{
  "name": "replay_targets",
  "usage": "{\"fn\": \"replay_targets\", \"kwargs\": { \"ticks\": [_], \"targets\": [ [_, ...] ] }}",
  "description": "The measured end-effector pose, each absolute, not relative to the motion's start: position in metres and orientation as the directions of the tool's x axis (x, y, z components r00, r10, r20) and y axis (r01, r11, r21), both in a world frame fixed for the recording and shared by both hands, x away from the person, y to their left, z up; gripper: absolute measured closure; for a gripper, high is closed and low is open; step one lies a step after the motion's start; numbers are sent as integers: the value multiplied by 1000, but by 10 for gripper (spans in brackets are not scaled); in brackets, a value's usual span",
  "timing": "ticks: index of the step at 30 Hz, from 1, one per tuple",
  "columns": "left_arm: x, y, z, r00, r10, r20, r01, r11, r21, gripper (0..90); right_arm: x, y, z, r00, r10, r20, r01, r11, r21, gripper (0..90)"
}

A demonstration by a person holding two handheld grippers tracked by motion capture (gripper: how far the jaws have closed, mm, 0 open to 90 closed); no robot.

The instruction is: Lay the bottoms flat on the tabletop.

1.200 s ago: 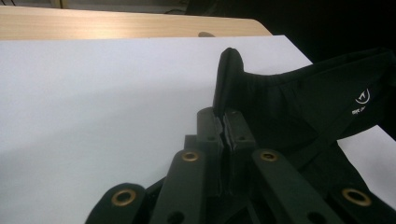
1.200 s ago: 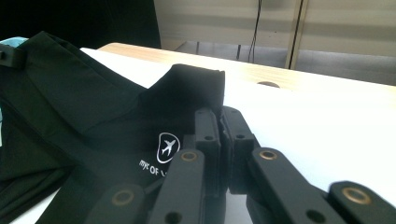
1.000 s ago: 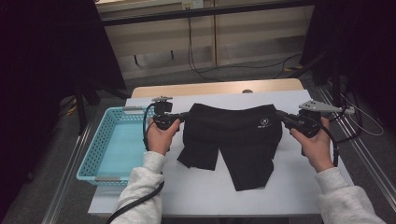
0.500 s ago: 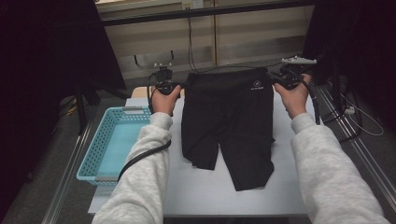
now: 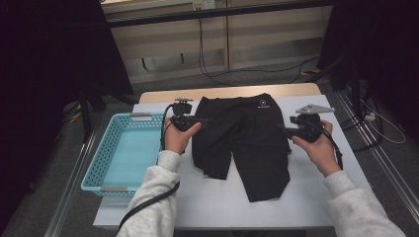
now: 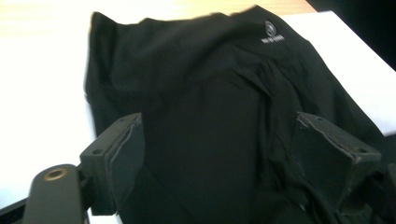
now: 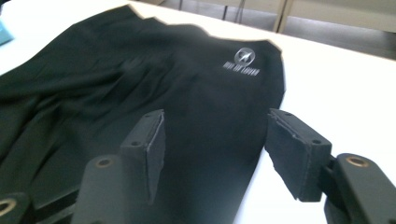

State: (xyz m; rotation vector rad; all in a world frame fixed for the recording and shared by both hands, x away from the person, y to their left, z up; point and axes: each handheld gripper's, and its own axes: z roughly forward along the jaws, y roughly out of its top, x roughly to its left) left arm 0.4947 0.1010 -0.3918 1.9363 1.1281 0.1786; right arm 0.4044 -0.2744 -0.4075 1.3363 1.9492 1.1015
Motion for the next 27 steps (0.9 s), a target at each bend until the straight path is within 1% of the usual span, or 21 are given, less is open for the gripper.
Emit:
{"fn": "replay_targets", "kwargs": {
  "ticks": [3, 10, 15, 18, 22, 24, 27],
  "targets": [
    [481, 100, -396, 592, 757, -278, 637, -227, 737, 149, 383, -271, -415, -389, 921, 19, 505, 196, 841, 344],
    [454, 96, -405, 640, 727, -250, 612, -286, 737, 128, 347, -263, -431, -420, 907, 36, 497, 196, 845, 331],
    [442, 93, -411, 666, 709, -232, 592, -314, 742, 124, 340, -264, -440, -417, 908, 41, 507, 194, 840, 329],
    [436, 94, -415, 668, 706, -235, 588, -308, 748, 122, 339, -264, -440, -414, 909, 52, 505, 182, 844, 329],
    [431, 97, -421, 668, 708, -230, 589, -313, 745, 111, 337, -261, -443, -426, 904, 41, 505, 200, 840, 329],
    [430, 96, -423, 675, 704, -221, 589, -334, 736, 109, 335, -260, -443, -429, 903, 32, 507, 211, 835, 328],
    [426, 95, -423, 685, 697, -213, 581, -346, 736, 108, 333, -261, -441, -427, 904, 32, 504, 208, 838, 326]
  ]
}}
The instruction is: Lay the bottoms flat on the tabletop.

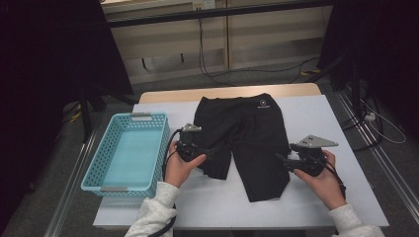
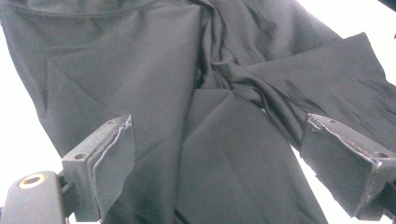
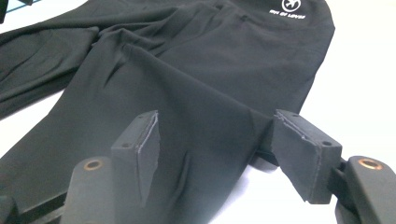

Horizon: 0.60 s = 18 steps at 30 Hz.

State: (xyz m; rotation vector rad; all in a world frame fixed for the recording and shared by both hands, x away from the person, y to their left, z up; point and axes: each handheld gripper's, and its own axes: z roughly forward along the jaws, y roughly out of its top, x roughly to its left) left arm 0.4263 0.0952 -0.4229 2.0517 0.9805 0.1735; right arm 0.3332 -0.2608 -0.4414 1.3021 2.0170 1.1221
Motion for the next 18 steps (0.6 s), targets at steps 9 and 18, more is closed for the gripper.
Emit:
{"fn": "replay_targets", "kwargs": {
  "ticks": [9, 18],
  "targets": [
    [418, 91, -426, 700, 684, -208, 577, -368, 729, 102, 321, -273, -442, -405, 914, 23, 514, 207, 833, 363],
    [413, 91, -426, 704, 680, -206, 573, -372, 730, 102, 311, -280, -445, -408, 912, 49, 534, 195, 823, 476]
  ]
}}
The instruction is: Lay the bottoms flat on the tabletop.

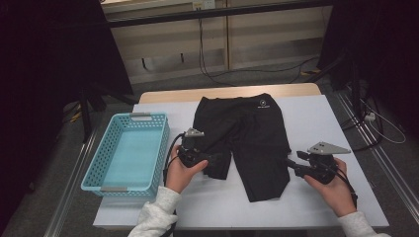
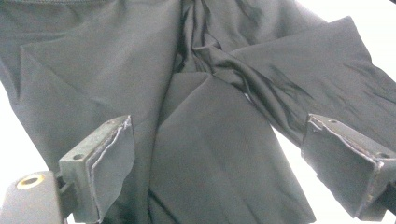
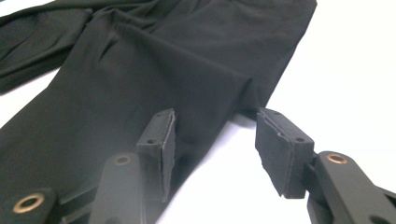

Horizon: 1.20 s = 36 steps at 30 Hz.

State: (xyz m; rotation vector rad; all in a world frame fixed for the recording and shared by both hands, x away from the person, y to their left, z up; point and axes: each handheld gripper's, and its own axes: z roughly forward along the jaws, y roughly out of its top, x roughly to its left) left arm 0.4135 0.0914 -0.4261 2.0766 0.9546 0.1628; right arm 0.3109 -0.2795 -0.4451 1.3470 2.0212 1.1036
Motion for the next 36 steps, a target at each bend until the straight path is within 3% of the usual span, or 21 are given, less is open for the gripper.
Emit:
{"fn": "replay_targets", "kwargs": {
  "ticks": [4, 9, 14, 16, 30, 36],
  "targets": [
    [412, 90, -426, 712, 671, -207, 570, -380, 729, 101, 307, -275, -450, -433, 900, 42, 553, 228, 802, 519],
    [411, 89, -425, 714, 670, -205, 566, -379, 732, 101, 307, -272, -455, -463, 884, 56, 579, 254, 775, 718],
    [411, 88, -426, 716, 667, -206, 565, -380, 732, 101, 308, -262, -462, -502, 862, 71, 609, 294, 737, 788],
    [411, 88, -426, 715, 667, -208, 567, -380, 731, 101, 309, -259, -464, -510, 857, 73, 600, 293, 744, 867],
    [412, 85, -427, 723, 661, -201, 559, -390, 732, 102, 326, -236, -437, -576, 809, 120, 522, 251, 815, 899],
    [410, 88, -428, 720, 664, -204, 563, -385, 731, 102, 341, -217, -454, -582, 812, 47, 542, 344, 766, 890]
  ]
}}
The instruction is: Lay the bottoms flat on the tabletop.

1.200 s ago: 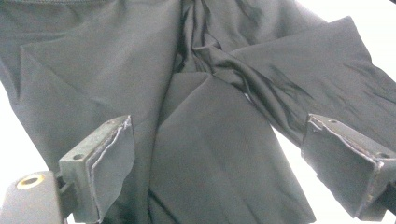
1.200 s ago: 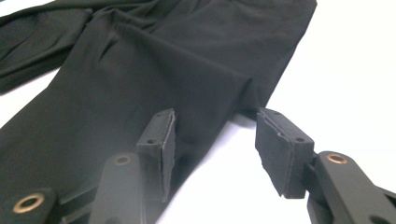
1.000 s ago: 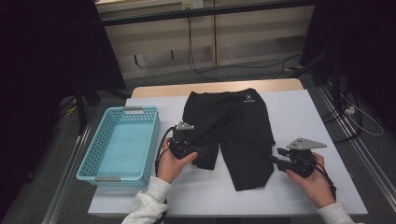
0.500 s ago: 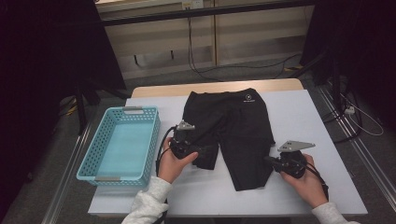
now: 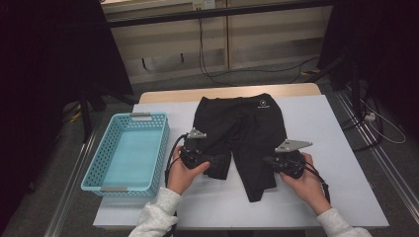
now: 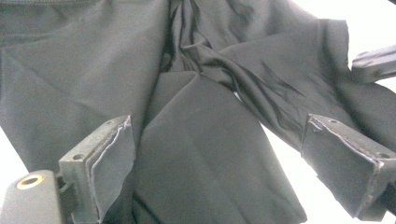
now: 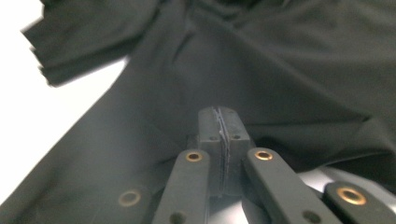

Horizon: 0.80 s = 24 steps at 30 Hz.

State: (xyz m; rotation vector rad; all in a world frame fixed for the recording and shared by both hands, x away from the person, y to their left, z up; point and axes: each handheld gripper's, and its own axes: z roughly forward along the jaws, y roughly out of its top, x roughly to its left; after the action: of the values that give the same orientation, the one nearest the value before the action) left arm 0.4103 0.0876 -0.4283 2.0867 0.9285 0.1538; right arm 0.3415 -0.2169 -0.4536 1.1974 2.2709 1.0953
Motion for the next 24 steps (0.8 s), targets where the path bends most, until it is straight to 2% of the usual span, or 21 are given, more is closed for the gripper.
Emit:
{"fn": "replay_targets", "kwargs": {
  "ticks": [1, 4, 5, 7, 10, 16, 24],
  "targets": [
    [410, 88, -428, 719, 664, -205, 565, -387, 729, 102, 343, -215, -458, -585, 810, 41, 546, 357, 758, 879],
    [410, 90, -429, 718, 667, -202, 565, -388, 728, 102, 346, -211, -465, -592, 806, 17, 530, 374, 761, 732],
    [410, 90, -429, 718, 666, -203, 566, -388, 728, 102, 346, -210, -463, -587, 810, -13, 519, 389, 761, 652],
    [410, 91, -429, 715, 670, -202, 565, -384, 730, 102, 346, -213, -460, -575, 818, -14, 516, 376, 770, 638],
    [410, 91, -429, 709, 674, -207, 570, -375, 731, 102, 345, -222, -452, -542, 840, 27, 515, 306, 801, 552],
    [411, 90, -427, 717, 667, -205, 563, -380, 734, 102, 334, -237, -442, -525, 850, 53, 515, 268, 814, 563],
    [414, 86, -427, 724, 660, -201, 557, -387, 735, 102, 325, -247, -456, -511, 854, 94, 581, 263, 770, 582]
  ]
}}
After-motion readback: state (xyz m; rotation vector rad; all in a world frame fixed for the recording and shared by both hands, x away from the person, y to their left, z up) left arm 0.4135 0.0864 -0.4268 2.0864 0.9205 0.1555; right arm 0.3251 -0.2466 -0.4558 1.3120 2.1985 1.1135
